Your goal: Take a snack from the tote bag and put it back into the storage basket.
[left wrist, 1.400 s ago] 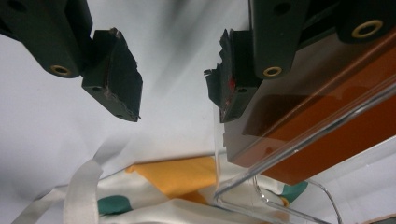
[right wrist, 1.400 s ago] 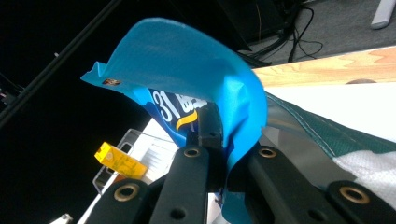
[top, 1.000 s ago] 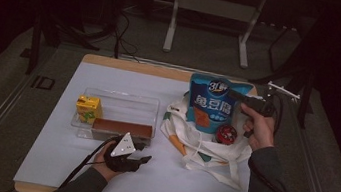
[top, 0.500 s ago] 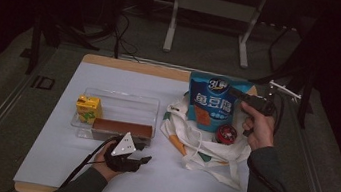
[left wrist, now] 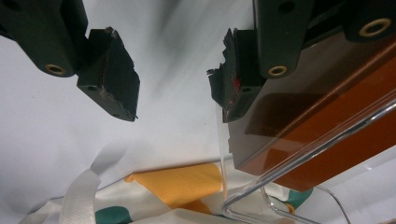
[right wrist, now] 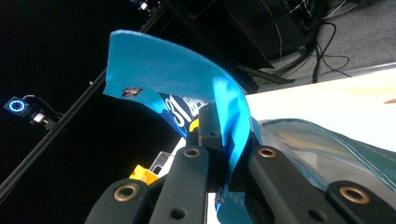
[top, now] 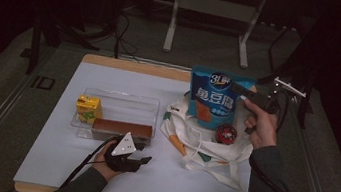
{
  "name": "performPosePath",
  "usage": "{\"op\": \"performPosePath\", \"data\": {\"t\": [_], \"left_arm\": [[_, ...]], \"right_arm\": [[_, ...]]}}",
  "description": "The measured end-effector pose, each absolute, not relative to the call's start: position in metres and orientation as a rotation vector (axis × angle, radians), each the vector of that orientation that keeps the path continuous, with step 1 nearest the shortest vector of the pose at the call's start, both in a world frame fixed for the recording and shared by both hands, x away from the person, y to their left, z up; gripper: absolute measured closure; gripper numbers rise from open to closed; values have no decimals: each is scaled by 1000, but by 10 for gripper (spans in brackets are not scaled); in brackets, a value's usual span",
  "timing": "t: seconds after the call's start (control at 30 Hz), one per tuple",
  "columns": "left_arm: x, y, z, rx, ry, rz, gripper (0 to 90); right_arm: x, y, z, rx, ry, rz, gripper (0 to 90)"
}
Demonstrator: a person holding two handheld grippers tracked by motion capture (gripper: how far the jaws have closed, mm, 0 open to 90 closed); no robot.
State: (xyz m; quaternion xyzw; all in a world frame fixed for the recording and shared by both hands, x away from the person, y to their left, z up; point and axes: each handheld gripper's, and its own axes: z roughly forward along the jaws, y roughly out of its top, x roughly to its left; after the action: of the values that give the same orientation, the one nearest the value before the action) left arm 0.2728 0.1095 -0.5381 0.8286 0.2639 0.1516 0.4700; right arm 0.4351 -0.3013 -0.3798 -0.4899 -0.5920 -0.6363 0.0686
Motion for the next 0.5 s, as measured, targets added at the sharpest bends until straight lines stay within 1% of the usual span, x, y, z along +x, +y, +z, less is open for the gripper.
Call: {"op": "performPosePath", "data": {"t": [0.5], "left_arm": [[273, 109, -538, 2031, 645, 370, 469]], "right_arm": [[428, -295, -360, -1415, -1771, -1966, 886]]}}
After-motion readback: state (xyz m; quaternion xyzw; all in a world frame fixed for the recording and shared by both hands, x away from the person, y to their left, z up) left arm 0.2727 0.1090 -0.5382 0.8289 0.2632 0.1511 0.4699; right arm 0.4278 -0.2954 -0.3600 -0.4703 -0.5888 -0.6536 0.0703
